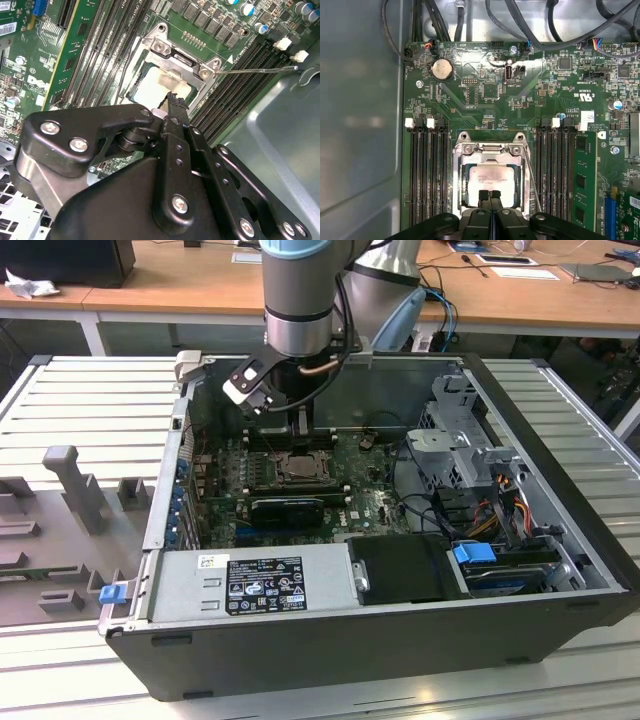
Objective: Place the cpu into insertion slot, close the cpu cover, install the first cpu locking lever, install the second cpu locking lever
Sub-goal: 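Install the first cpu locking lever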
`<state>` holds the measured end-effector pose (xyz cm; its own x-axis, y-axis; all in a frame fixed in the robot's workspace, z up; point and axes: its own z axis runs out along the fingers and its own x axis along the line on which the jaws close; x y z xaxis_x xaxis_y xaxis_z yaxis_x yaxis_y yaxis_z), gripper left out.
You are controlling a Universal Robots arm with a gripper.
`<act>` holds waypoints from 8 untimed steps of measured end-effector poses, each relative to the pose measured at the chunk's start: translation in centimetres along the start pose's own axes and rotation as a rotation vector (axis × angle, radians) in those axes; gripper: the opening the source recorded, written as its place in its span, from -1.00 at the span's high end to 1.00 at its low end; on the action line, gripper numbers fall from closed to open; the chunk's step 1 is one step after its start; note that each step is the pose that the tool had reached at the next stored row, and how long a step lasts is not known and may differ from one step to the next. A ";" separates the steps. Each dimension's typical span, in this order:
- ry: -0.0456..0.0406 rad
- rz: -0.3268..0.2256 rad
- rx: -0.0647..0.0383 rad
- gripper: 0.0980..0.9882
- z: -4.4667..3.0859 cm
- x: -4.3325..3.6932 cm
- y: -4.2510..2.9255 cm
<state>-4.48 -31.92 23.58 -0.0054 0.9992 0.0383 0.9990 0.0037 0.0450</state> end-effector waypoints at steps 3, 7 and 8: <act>0.0000 0.000 0.000 0.98 -0.29 0.01 0.01; -0.0007 0.000 0.000 0.98 -1.81 0.07 0.08; -0.0007 0.000 0.000 0.98 -2.01 0.08 0.09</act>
<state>-4.48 -31.92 25.59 -0.0055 0.9993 0.0376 0.9990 0.0038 0.0449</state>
